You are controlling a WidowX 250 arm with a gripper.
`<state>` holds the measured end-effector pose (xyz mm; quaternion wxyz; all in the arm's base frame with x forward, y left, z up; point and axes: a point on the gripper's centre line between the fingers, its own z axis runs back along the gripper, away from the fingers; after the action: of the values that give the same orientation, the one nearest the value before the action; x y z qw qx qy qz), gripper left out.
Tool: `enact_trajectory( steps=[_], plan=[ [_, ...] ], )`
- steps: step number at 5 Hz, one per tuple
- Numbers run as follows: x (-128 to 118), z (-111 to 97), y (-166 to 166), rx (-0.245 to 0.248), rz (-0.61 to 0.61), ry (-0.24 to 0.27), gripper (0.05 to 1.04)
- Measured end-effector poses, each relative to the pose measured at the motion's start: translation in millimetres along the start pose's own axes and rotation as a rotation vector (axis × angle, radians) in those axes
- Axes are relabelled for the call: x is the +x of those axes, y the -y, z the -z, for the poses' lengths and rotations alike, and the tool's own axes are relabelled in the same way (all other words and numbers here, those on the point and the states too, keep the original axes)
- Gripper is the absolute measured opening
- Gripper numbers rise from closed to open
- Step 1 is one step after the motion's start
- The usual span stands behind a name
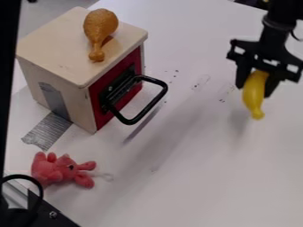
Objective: Move the banana to the middle of the table
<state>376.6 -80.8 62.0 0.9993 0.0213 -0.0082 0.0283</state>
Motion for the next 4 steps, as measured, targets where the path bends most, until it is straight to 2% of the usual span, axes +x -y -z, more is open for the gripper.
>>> enact_trajectory(
  steps=[1, 2, 4],
  plan=[
    [16, 8, -35, 0.017, -0.046, -0.018, 0.556],
    [20, 24, -61, 0.031, -0.076, -0.051, 0.556],
    [18, 57, -64, 0.026, -0.05, -0.122, 0.556]
  ],
)
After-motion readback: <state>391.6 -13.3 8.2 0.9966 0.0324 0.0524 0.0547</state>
